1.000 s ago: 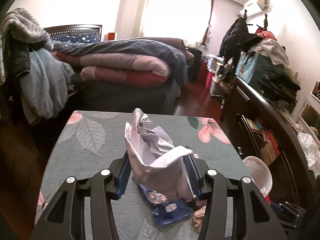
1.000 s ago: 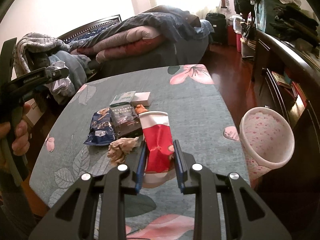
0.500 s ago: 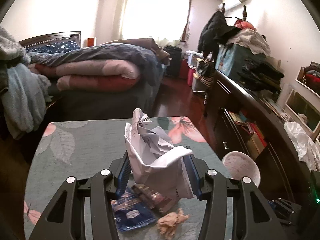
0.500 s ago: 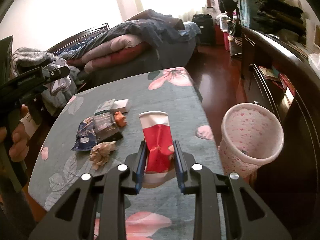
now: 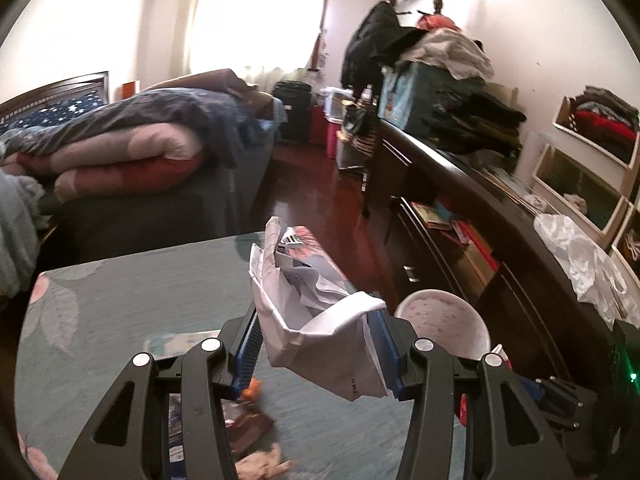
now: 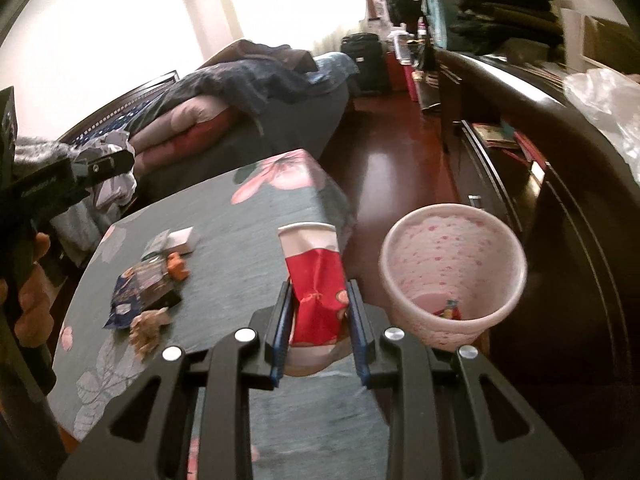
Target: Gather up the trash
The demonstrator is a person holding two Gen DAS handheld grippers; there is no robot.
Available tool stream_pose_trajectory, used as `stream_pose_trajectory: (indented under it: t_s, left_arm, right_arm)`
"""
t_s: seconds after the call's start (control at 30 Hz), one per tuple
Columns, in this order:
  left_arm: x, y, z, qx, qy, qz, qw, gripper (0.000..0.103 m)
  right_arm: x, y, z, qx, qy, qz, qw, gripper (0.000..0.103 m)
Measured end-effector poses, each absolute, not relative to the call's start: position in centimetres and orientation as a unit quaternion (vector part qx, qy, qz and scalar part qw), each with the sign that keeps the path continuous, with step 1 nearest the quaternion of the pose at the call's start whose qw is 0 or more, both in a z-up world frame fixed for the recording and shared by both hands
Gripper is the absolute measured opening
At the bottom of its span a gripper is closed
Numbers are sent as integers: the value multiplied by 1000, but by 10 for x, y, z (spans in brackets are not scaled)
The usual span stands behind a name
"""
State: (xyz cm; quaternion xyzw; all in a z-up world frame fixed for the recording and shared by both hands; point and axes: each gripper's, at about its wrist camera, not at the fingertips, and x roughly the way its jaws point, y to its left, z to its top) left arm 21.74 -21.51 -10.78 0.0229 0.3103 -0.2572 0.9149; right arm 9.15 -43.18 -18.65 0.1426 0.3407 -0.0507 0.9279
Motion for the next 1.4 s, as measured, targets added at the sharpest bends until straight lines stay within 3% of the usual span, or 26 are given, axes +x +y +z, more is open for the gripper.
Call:
stream_pose_trajectory:
  t_s: [1.13, 1.4]
  left_arm:
    - [272, -443, -190, 75, 380, -409, 826, 52]
    - [279, -462, -201, 75, 392, -426, 812, 69]
  right_arm:
    - [132, -590, -255, 203, 339, -198, 897, 27]
    - [149, -595, -273, 196, 343, -202, 896, 31]
